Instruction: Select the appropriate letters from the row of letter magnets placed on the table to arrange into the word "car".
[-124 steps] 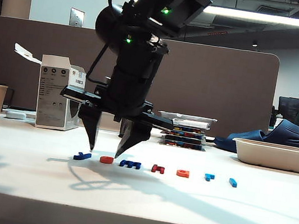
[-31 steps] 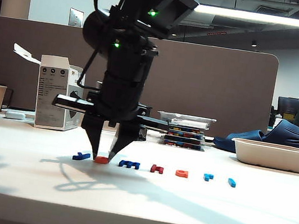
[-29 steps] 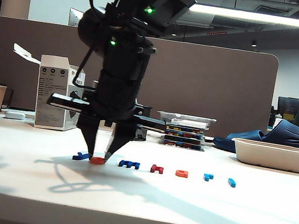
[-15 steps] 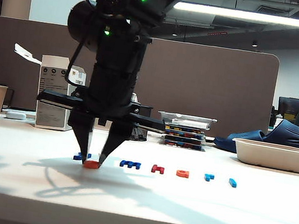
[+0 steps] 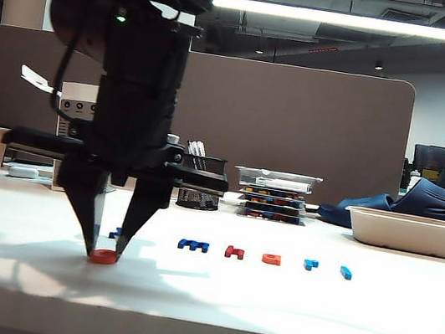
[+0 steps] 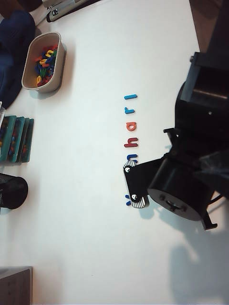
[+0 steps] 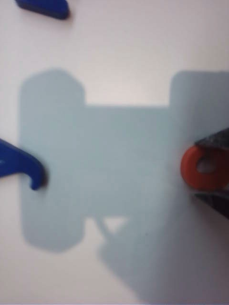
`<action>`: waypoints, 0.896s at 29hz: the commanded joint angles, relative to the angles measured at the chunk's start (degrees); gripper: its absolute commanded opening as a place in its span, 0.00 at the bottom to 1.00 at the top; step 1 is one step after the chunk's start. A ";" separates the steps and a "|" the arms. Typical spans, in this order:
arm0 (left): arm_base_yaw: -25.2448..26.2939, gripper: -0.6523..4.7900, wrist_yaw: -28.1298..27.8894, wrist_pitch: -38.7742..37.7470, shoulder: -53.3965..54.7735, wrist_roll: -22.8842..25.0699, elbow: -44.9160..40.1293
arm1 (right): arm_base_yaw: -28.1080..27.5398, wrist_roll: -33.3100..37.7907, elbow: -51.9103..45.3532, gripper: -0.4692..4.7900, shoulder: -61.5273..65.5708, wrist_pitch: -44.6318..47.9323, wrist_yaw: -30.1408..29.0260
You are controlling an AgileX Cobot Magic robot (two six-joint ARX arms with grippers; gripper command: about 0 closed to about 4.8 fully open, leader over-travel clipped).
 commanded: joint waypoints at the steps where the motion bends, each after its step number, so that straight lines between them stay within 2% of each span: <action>1: 0.00 0.11 0.02 0.74 -0.11 0.04 0.11 | 0.85 1.73 -1.46 0.11 1.97 -6.27 -3.10; 14: 0.00 0.11 0.02 0.74 -0.11 0.04 0.11 | -0.22 6.56 -1.46 0.12 1.97 -6.56 -2.95; 17: 0.00 0.11 0.02 0.74 -0.11 0.04 0.11 | -0.55 7.08 -1.46 0.20 1.97 -6.58 -2.95; 26: 0.00 0.11 0.02 0.74 -0.11 0.04 0.11 | -0.68 8.61 -1.44 0.21 1.97 -6.40 -2.93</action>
